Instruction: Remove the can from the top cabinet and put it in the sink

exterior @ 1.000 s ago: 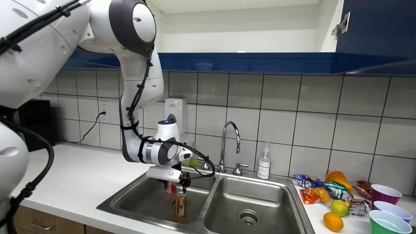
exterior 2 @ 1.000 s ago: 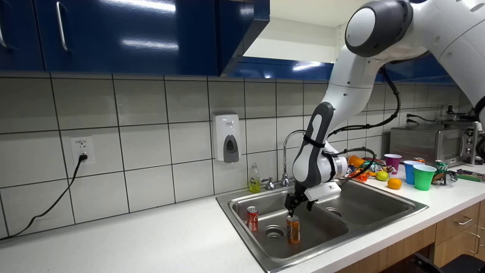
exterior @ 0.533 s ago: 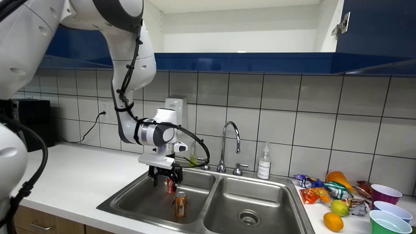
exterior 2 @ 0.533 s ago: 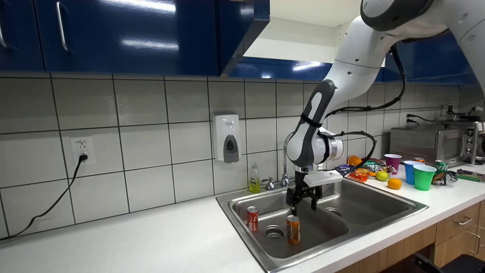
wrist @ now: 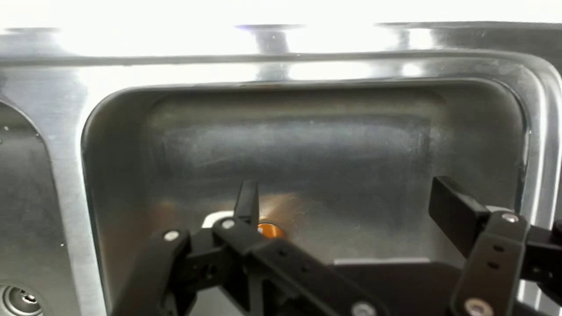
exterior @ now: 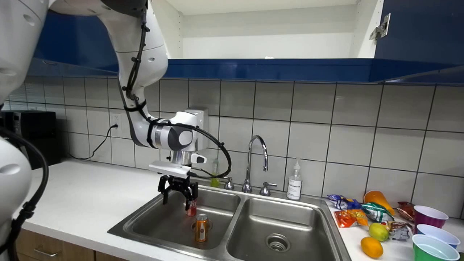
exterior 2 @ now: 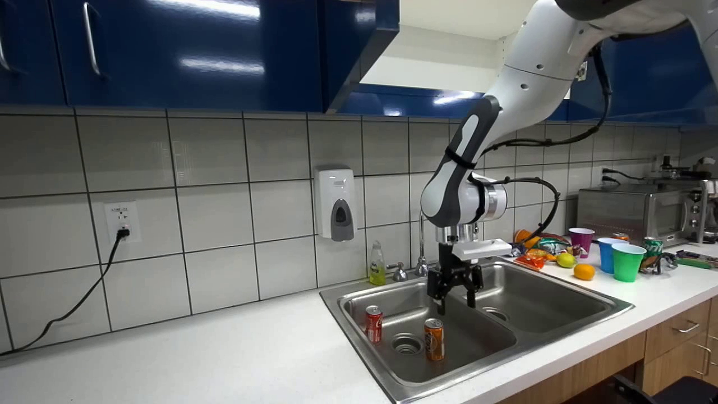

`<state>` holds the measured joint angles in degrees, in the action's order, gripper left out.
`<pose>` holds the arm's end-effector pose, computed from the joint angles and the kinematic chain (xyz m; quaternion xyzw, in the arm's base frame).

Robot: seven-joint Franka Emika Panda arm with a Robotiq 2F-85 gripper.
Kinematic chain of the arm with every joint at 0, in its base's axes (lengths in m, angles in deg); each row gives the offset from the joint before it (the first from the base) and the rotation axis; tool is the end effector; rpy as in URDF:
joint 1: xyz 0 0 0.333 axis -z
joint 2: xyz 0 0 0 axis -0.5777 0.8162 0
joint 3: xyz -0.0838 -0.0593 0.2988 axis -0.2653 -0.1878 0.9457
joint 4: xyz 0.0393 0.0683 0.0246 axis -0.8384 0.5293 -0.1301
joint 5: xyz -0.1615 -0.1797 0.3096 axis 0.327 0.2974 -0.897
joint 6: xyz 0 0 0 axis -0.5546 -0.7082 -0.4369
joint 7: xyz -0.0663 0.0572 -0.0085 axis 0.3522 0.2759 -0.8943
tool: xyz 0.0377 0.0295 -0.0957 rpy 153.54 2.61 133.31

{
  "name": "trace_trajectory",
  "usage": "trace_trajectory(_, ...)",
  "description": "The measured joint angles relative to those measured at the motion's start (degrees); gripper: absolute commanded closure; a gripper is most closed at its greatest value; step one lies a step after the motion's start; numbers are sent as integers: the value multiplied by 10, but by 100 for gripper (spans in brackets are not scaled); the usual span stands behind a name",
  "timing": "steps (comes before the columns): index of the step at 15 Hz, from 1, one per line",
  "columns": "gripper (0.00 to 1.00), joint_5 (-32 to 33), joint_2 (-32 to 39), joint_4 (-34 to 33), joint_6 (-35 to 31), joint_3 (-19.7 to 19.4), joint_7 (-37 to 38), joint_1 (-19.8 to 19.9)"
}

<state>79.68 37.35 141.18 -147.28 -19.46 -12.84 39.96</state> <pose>0.5074 -0.0038 0.1914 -0.9976 -0.0346 0.0547 0.0232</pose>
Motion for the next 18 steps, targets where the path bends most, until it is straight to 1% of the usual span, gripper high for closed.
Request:
trace_trajectory(7, 0, 0, -62, 28, 68, 0, 0, -22)
trace_trajectory(13, 0, -7, -93, 66, 92, 0, 0, -34)
trace_trajectory(18, 0, -17, -141, 104, 118, 0, 0, -45)
